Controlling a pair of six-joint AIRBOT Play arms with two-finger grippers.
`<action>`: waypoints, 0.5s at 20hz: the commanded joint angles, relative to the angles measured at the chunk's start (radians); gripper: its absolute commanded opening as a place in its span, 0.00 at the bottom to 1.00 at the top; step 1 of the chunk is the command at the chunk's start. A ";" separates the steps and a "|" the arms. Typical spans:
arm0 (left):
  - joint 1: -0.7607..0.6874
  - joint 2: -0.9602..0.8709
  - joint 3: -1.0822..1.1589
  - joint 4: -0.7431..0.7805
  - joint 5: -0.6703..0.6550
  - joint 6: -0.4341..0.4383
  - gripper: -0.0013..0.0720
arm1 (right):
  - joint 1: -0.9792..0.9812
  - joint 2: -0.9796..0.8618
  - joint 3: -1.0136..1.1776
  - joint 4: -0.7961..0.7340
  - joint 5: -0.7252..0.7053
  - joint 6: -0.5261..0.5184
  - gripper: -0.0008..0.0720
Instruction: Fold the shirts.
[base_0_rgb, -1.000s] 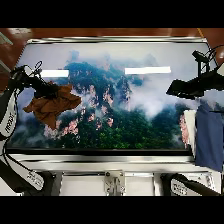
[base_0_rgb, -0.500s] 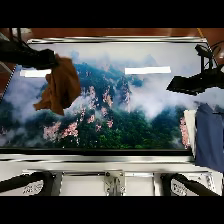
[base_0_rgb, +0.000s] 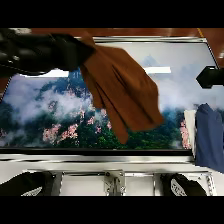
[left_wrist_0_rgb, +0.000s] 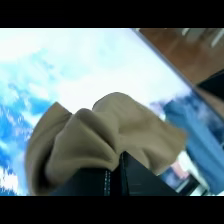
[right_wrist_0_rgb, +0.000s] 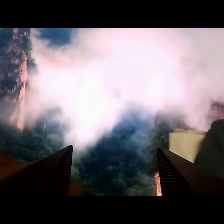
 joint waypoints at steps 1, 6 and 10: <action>-0.035 -0.071 -0.139 0.081 -0.080 -0.048 0.07 | 0.000 0.039 -0.030 0.003 0.106 0.018 0.89; -0.032 -0.199 -0.499 0.079 -0.003 -0.116 0.07 | 0.001 0.039 -0.398 0.197 0.048 0.031 0.89; 0.028 -0.243 -0.527 0.004 -0.017 -0.123 0.66 | 0.001 0.031 -0.625 0.272 -0.071 0.030 0.89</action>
